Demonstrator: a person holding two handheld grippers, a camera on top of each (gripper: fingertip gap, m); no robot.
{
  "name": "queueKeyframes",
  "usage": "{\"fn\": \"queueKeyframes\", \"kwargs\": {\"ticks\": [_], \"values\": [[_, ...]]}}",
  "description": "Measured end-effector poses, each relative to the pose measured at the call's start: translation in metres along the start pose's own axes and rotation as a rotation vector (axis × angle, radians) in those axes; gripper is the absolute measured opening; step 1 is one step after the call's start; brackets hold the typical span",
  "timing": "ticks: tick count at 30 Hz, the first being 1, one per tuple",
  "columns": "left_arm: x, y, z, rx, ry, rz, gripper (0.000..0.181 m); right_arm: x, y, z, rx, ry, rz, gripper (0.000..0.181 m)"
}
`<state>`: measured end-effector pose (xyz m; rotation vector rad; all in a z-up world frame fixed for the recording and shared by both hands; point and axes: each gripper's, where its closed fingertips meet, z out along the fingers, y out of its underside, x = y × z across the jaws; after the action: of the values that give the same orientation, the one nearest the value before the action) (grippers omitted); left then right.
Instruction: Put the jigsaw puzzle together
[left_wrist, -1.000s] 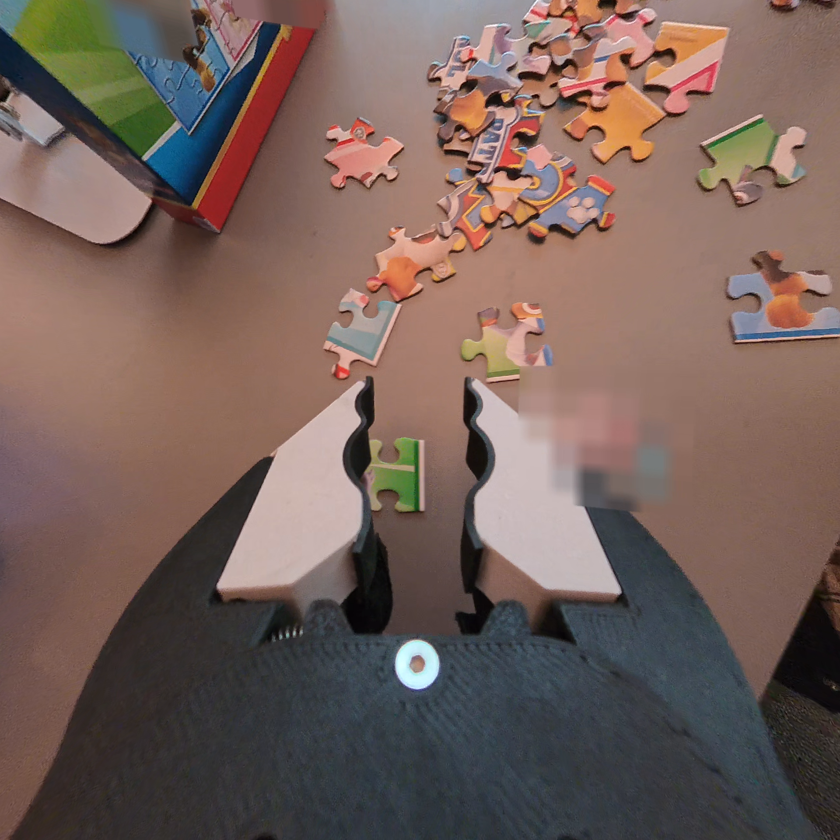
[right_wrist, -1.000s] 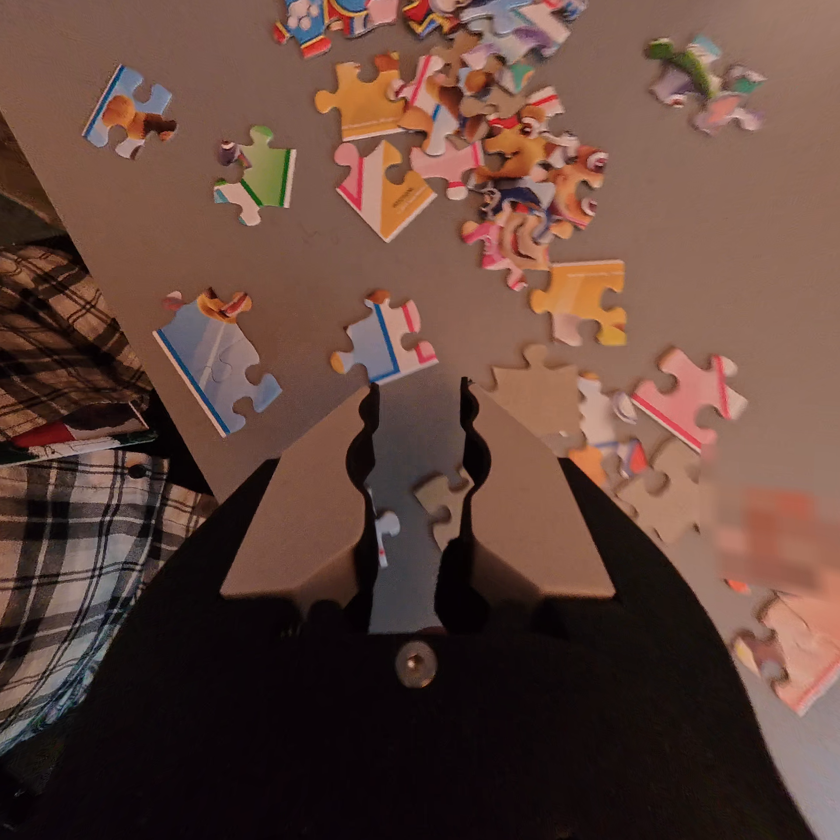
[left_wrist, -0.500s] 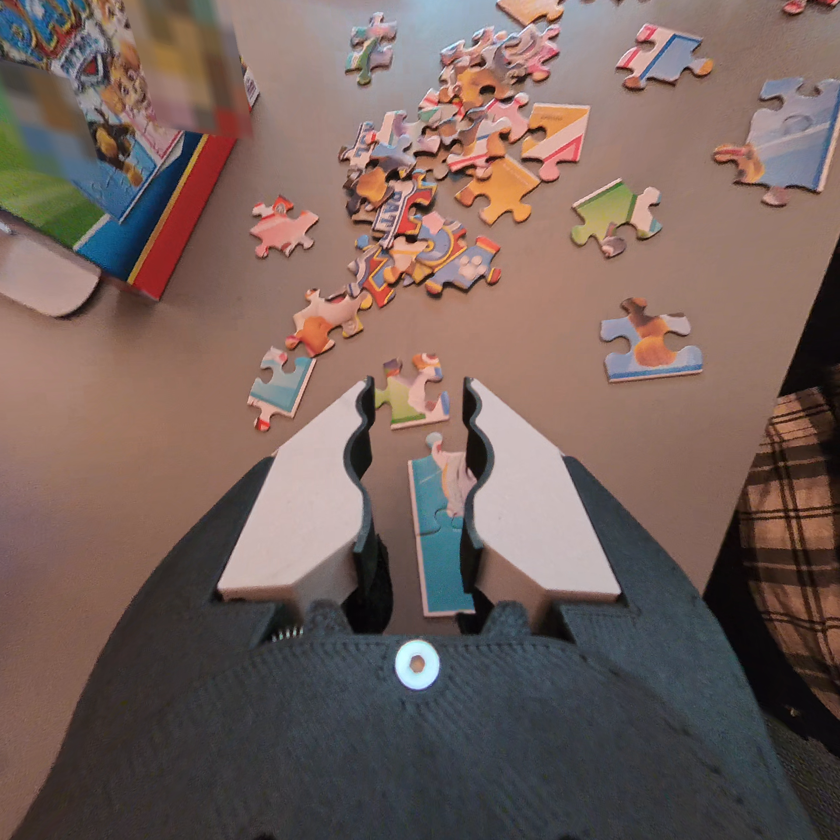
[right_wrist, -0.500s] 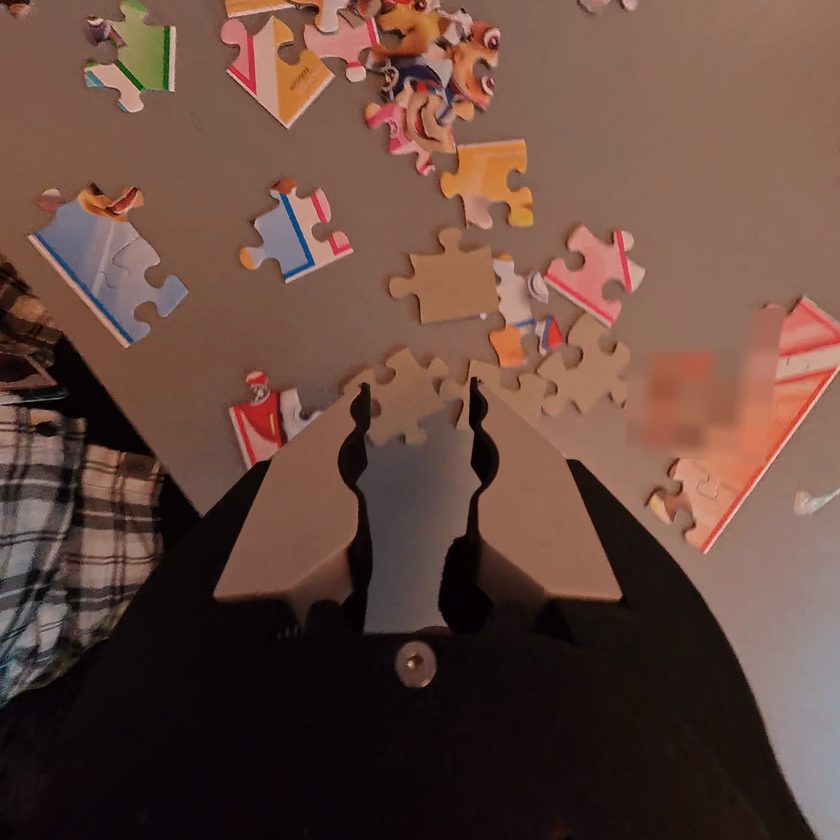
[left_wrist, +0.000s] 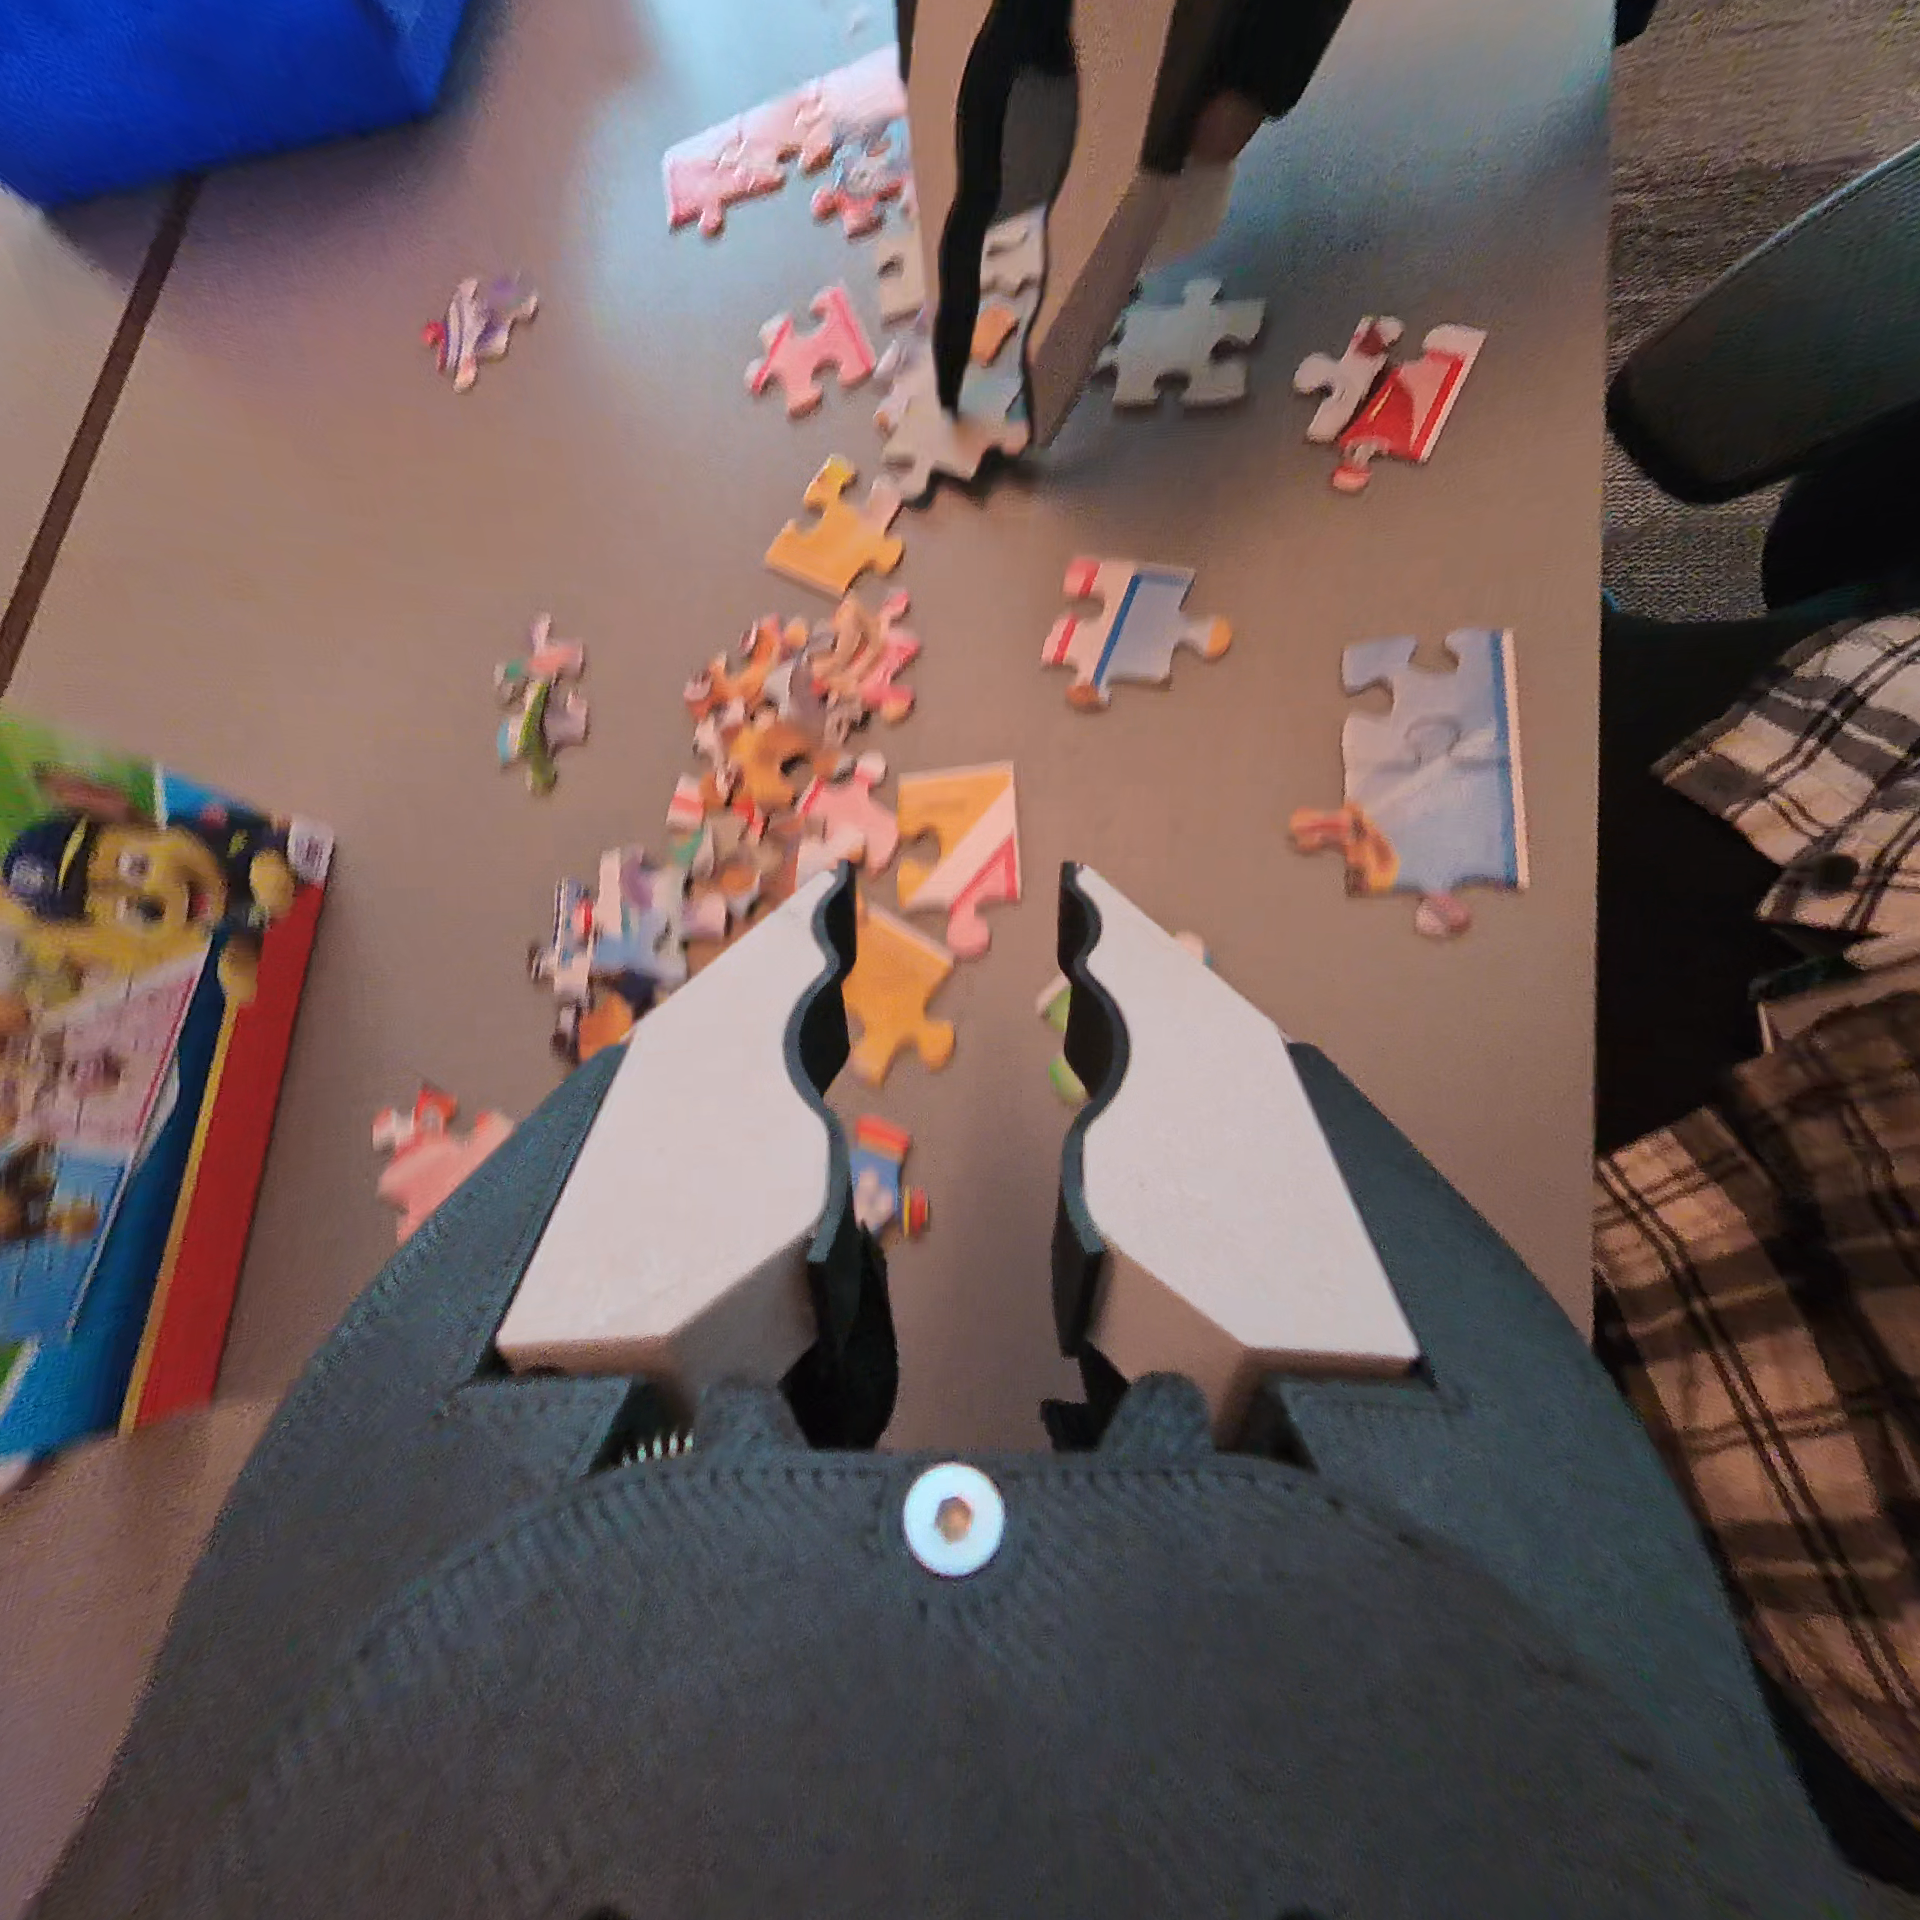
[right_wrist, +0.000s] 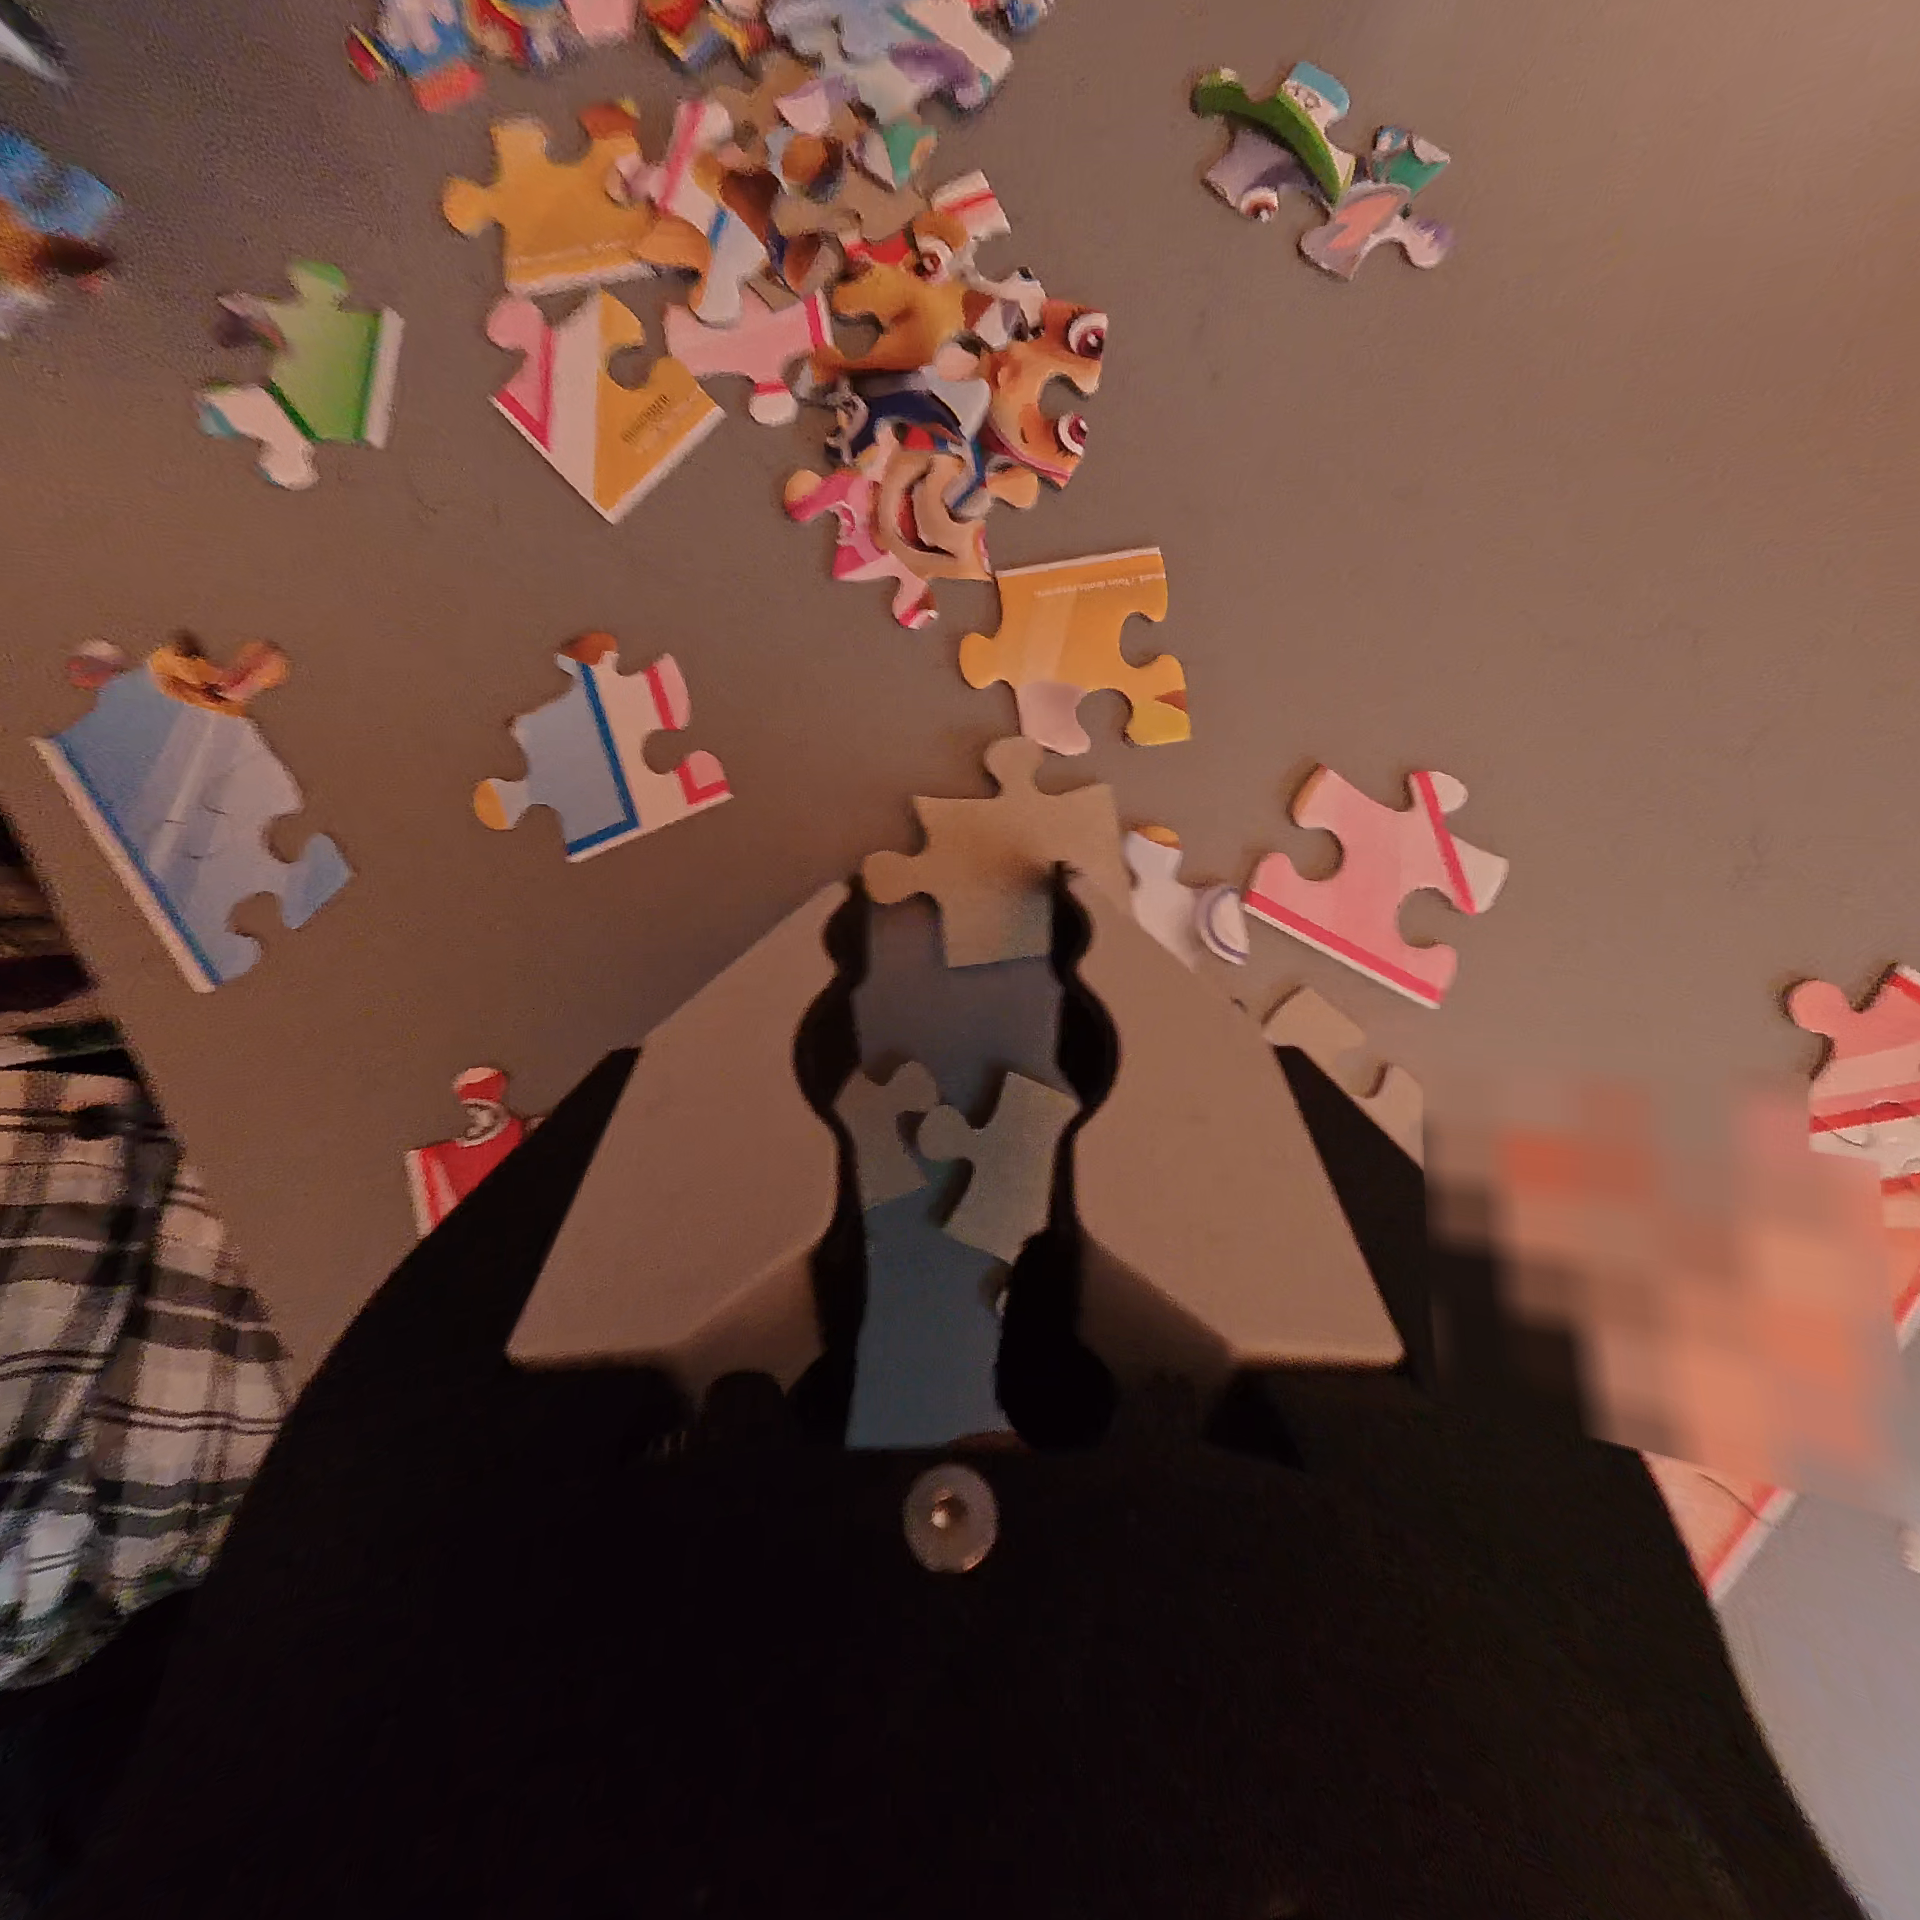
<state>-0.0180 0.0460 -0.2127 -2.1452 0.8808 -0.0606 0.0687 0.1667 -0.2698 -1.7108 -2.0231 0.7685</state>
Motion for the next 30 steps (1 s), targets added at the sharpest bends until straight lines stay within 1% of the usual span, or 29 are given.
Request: {"fn": "queueKeyframes", "kwargs": {"ticks": [1, 3, 4, 6, 8, 9, 10, 12, 13, 16, 20, 25, 27, 28, 30], "values": [[0.002, -0.011, 0.009, 0.012, 0.016, 0.025, 0.038, -0.004, -0.002, -0.002, 0.030, -0.035, 0.025, 0.025], [0.008, -0.028, 0.032, 0.019, 0.049, 0.089, 0.039, -0.007, 0.000, -0.003, 0.041, -0.079, 0.062, 0.022], [0.009, -0.032, 0.045, -0.002, 0.054, 0.128, 0.040, -0.006, 0.006, -0.002, 0.018, -0.076, 0.059, 0.016], [0.012, -0.040, 0.070, -0.053, 0.057, 0.216, 0.042, -0.007, 0.008, -0.002, 0.022, -0.086, 0.062, 0.006], [0.012, -0.044, 0.094, -0.105, 0.056, 0.317, 0.043, -0.006, 0.010, -0.002, 0.017, -0.084, 0.064, 0.000], [0.007, -0.043, 0.105, -0.146, 0.048, 0.352, 0.045, -0.006, 0.010, -0.003, 0.019, -0.085, 0.064, 0.000], [0.005, -0.044, 0.114, -0.169, 0.058, 0.372, 0.046, -0.005, 0.010, -0.004, 0.020, -0.081, 0.063, 0.005], [0.007, -0.049, 0.129, -0.169, 0.120, 0.360, 0.047, 0.000, 0.010, -0.007, 0.027, -0.049, 0.049, 0.029], [0.008, -0.052, 0.134, -0.161, 0.156, 0.330, 0.046, 0.001, 0.011, -0.008, 0.029, -0.035, 0.031, 0.037], [0.008, -0.058, 0.145, -0.147, 0.246, 0.228, 0.048, 0.007, 0.014, -0.009, 0.020, -0.019, 0.006, 0.043], [0.007, -0.062, 0.153, -0.119, 0.312, 0.133, 0.048, 0.019, 0.017, -0.012, 0.010, 0.006, 0.008, 0.048], [0.008, -0.068, 0.161, -0.098, 0.342, 0.088, 0.049, 0.029, 0.018, -0.012, 0.041, 0.023, 0.028, 0.028], [0.006, -0.069, 0.163, -0.094, 0.342, 0.088, 0.049, 0.029, 0.018, -0.012, 0.046, 0.012, 0.039, 0.026], [0.005, -0.069, 0.163, -0.091, 0.341, 0.089, 0.050, 0.028, 0.018, -0.012, 0.049, -0.002, 0.044, 0.014], [0.004, -0.069, 0.163, -0.084, 0.342, 0.111, 0.046, 0.018, 0.016, -0.010, 0.066, -0.058, 0.040, 0.001]]}}
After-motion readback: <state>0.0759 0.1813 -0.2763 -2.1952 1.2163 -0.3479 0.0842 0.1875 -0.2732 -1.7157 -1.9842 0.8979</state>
